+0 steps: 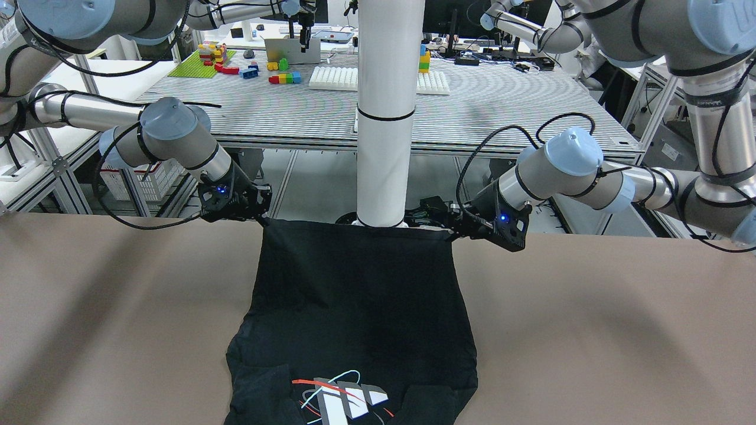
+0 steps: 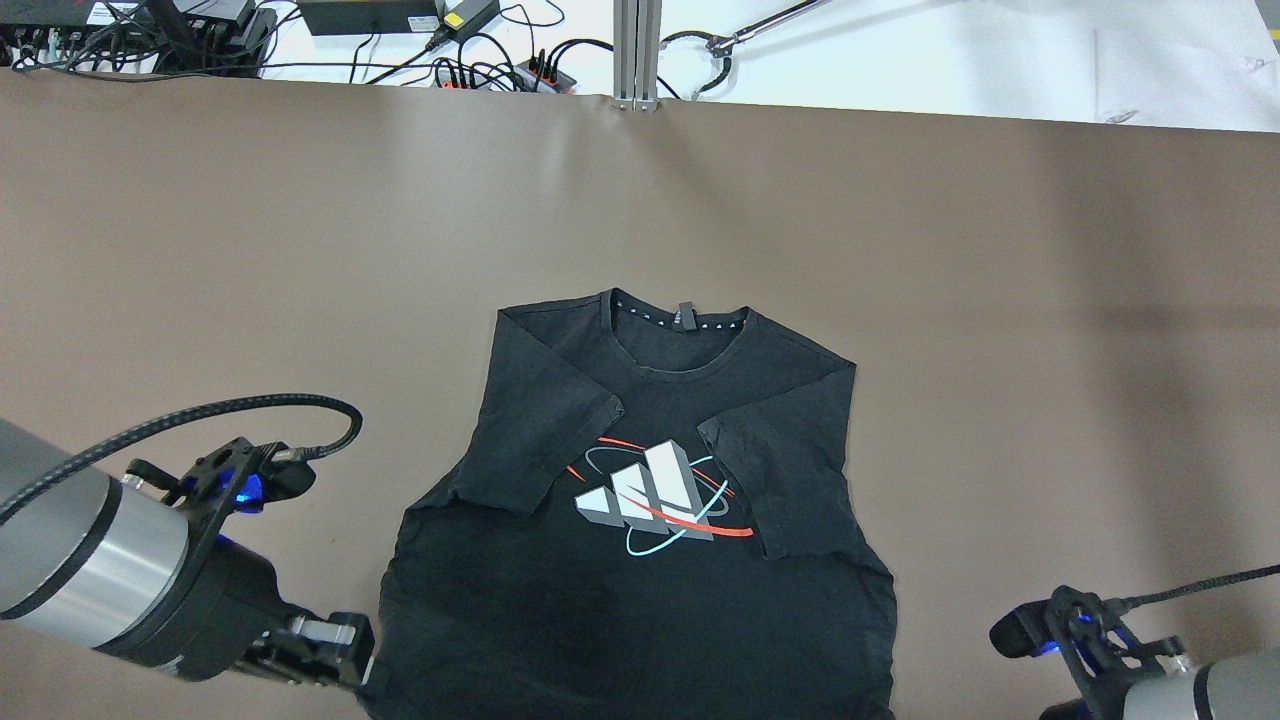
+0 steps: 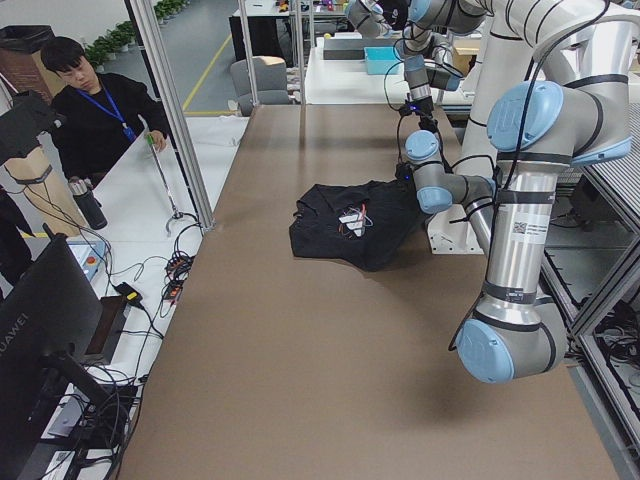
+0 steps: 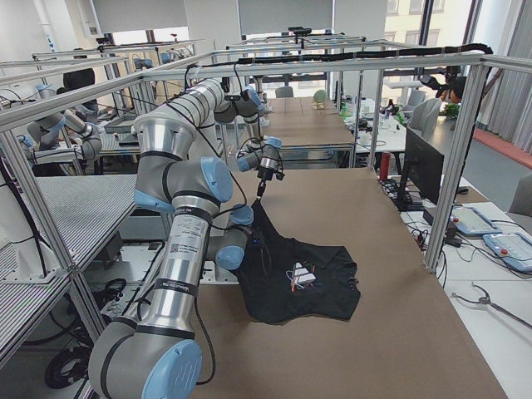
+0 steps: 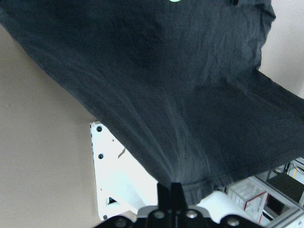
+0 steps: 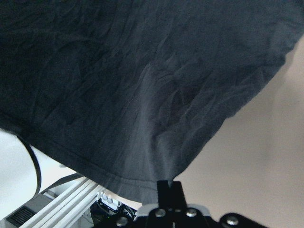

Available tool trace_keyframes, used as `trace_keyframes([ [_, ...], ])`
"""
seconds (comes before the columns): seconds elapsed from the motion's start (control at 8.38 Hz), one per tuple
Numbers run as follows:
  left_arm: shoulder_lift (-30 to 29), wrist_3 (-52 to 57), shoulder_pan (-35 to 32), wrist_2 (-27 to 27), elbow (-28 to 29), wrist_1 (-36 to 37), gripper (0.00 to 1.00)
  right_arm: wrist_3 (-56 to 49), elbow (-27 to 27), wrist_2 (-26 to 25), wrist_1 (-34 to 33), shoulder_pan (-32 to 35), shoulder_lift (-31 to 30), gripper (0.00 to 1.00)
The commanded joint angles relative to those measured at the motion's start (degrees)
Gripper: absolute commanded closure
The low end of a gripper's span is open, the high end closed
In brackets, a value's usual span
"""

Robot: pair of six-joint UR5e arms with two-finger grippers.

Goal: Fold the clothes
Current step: 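Lift the hem with both grippers and fold it toward the collar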

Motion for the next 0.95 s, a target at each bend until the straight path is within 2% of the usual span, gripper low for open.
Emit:
trace_keyframes([
  [0.0,-2.5,0.6,-4.6,9.2,7.5,-0.1,1.0,-0.2,-6.4,-0.5,-0.7,9.7,2.5,1.0],
  [0.24,-3.5,1.0,-10.6,9.3,9.3,0.0,1.0,-2.0,-11.9,-0.6,-0.6,17.1,2.8,1.0],
  [0.48,-5.4,1.0,-15.4,9.4,11.9,0.0,1.0,-8.2,-15.6,-0.4,-0.6,22.6,3.0,1.0],
  [0.83,-12.6,1.0,-15.7,13.6,21.0,0.0,1.0,-9.0,-23.0,-0.4,-0.8,24.6,12.4,1.0],
])
